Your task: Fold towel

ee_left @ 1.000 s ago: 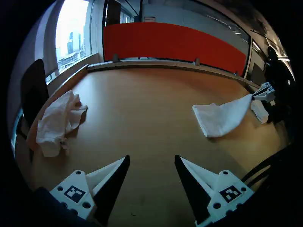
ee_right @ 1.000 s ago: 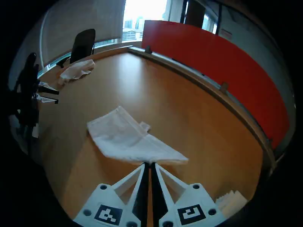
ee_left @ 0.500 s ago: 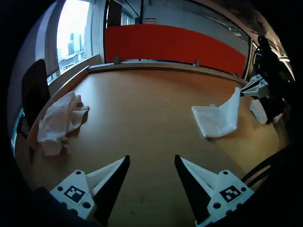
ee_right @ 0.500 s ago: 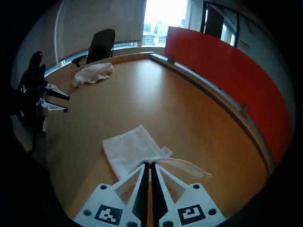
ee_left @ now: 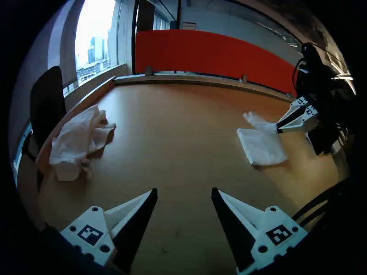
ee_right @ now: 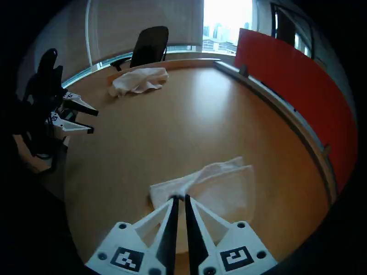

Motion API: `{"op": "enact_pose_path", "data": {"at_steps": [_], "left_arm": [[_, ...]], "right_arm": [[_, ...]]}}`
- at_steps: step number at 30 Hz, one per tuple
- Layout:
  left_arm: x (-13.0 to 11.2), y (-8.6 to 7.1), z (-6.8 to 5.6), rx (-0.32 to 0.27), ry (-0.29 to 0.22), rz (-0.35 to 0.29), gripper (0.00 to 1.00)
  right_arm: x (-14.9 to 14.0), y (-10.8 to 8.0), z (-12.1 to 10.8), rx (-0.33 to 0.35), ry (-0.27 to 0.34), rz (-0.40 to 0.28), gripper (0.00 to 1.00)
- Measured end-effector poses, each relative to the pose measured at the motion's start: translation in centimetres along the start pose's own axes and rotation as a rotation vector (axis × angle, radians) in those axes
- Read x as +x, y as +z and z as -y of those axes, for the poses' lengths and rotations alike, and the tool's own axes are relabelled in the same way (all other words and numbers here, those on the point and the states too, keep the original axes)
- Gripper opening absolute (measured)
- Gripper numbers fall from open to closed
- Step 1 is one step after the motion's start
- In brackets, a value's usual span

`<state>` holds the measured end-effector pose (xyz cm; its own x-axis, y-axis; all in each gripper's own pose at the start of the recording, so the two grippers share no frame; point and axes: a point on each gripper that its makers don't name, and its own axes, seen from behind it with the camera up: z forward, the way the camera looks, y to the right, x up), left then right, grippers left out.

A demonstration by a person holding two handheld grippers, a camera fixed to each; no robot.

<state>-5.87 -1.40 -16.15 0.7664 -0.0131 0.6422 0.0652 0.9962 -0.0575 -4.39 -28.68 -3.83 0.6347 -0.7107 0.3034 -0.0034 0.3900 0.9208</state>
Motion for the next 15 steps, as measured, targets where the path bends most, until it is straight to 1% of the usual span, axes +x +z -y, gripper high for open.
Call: {"op": "enact_pose_path", "data": {"at_steps": [3, 5, 7, 15], "left_arm": [[-0.2, -0.1, 0.3, 0.006, -0.005, 0.002, 0.87], [-0.3, -0.1, 0.4, 0.008, -0.006, 0.003, 0.87], [-0.3, -0.1, 0.5, 0.009, -0.008, 0.004, 0.87], [-0.4, -0.2, 0.4, 0.008, -0.007, 0.005, 0.87]], "right_arm": [[-0.2, 0.2, 0.2, 0.010, 0.009, 0.006, 0.40], [-0.5, 0.2, 0.1, 0.012, 0.017, 0.011, 0.55], [-1.0, 0.2, 0.0, 0.009, 0.025, 0.019, 0.64], [-4.0, 0.0, -0.2, -0.017, 0.049, 0.060, 0.66]]}}
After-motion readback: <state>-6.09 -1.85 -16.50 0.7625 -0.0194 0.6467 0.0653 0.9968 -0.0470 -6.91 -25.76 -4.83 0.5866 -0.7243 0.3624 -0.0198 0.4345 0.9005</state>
